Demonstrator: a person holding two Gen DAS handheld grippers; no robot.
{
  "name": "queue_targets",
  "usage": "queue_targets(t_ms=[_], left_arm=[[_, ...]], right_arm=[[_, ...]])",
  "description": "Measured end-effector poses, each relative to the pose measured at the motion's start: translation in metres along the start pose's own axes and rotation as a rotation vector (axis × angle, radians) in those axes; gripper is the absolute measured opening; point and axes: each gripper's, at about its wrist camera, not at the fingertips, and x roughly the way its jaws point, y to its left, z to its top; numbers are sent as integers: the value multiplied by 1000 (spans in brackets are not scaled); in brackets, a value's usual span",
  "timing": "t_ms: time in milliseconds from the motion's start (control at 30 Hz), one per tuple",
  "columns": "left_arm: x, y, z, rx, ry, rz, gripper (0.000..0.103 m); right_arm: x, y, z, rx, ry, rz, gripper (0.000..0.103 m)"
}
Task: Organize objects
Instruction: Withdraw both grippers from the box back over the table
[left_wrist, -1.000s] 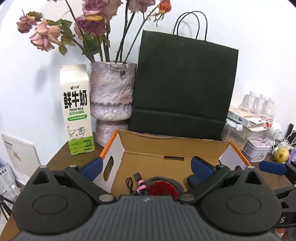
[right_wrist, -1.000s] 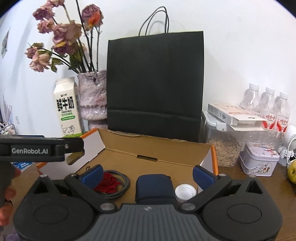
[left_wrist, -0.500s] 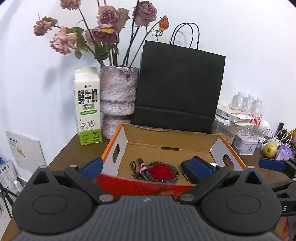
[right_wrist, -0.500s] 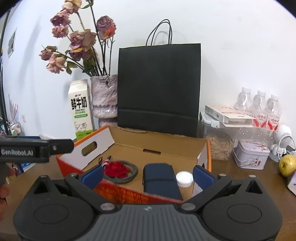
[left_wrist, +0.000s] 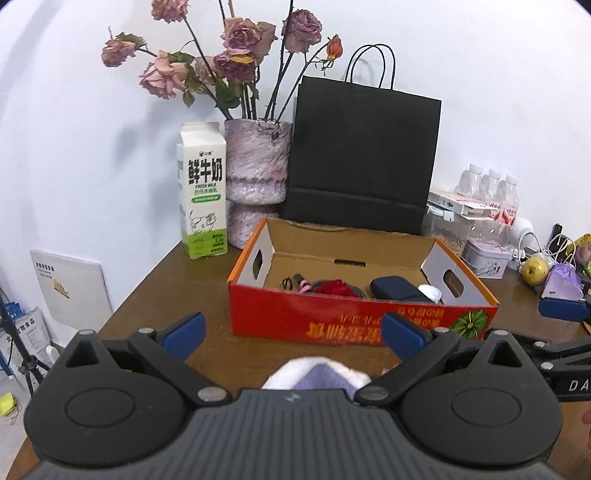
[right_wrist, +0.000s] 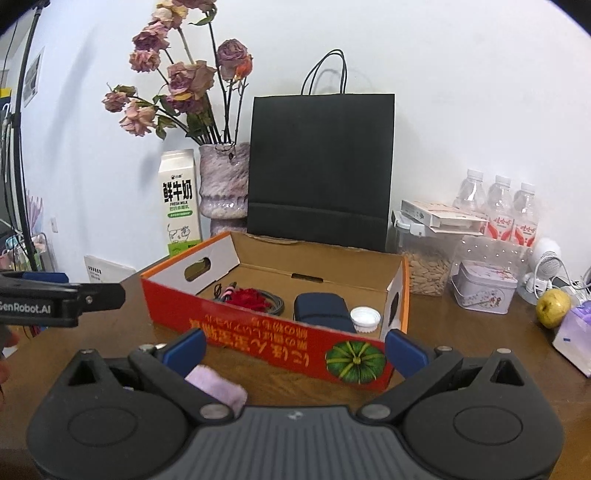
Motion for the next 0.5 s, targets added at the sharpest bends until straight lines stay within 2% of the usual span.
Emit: queue_targets(t_ms=[500], left_arm=[[-27, 8, -51, 7, 53, -29, 103]], right_arm=[[-45, 19, -49, 19, 16, 4, 103]])
